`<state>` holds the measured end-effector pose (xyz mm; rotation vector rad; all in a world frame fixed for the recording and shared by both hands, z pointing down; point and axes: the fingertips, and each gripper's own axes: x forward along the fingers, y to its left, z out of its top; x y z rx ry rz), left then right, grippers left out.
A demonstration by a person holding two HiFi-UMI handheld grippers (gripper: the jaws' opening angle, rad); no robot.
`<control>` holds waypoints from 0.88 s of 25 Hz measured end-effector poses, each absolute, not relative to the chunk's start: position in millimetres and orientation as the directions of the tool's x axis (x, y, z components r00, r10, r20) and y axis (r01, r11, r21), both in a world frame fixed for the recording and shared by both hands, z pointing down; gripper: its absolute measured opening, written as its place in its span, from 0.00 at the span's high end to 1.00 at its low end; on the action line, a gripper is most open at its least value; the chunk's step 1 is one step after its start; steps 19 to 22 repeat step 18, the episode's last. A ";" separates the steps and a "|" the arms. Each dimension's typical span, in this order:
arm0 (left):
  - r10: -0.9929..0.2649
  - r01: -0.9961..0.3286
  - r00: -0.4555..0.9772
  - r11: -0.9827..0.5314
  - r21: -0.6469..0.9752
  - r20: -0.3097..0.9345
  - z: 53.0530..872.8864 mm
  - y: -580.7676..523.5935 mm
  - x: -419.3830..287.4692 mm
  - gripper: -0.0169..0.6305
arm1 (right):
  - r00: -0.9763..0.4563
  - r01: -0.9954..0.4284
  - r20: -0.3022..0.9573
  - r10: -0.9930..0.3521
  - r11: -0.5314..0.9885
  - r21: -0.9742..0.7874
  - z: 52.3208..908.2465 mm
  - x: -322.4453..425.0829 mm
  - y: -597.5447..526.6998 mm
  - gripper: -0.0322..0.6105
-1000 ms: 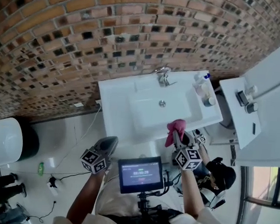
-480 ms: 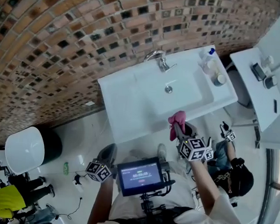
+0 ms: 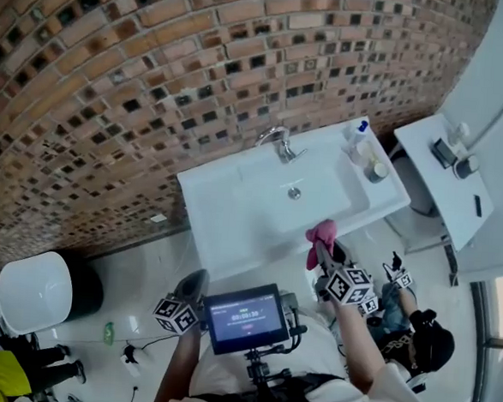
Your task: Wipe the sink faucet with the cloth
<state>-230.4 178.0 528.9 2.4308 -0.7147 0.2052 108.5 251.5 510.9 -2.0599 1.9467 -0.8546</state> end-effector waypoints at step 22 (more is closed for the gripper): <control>-0.373 -0.439 0.898 -0.713 0.547 0.235 516.2 177.0 -302.3 0.97 | 0.019 -0.996 0.328 -0.944 -0.047 -0.078 495.0 -12.6 266.6 0.84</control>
